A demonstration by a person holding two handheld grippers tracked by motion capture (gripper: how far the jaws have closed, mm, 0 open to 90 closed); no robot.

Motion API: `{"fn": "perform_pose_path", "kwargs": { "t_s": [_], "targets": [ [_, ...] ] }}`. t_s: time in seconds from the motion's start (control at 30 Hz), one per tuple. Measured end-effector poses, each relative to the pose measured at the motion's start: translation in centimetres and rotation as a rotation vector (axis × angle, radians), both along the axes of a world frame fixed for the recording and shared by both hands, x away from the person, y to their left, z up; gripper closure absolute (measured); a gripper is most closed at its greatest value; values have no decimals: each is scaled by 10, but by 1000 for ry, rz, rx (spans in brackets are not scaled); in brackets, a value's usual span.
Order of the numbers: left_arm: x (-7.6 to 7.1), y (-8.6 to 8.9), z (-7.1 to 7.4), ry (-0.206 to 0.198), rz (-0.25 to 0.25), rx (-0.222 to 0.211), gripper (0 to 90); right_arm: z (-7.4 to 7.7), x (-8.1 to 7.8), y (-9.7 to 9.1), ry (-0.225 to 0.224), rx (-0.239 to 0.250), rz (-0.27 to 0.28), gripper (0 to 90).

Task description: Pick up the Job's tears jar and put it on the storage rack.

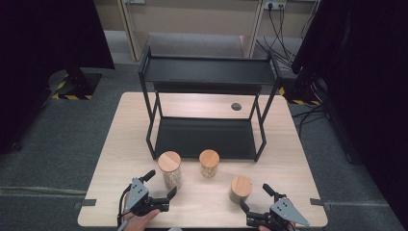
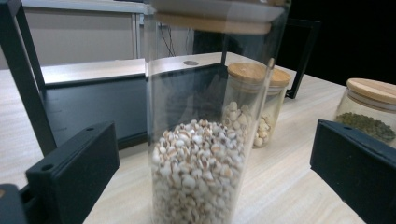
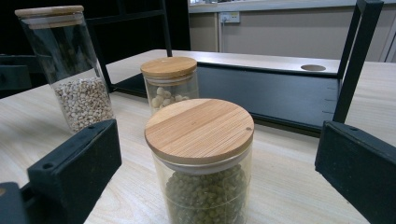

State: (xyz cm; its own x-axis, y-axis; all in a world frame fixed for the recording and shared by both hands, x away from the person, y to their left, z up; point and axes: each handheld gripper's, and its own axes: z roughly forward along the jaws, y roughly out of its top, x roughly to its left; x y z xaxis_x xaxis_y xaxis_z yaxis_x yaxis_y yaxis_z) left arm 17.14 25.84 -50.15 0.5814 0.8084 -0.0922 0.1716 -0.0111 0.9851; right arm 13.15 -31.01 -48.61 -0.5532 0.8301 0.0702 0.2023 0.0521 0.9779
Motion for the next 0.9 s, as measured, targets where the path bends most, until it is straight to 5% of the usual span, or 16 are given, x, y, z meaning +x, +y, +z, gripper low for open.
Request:
{"fn": "perform_pose_path", "kwargs": {
  "t_s": [0.5, 0.9],
  "targets": [
    [20, -10, 7, 5, 6, 33, 30, 0, 0, -1, -4, 4, 3, 7],
    [32, -15, 8, -14, -19, 80, 251, 0, 1, -1, 4, 7, 4, 7]
  ]
}}
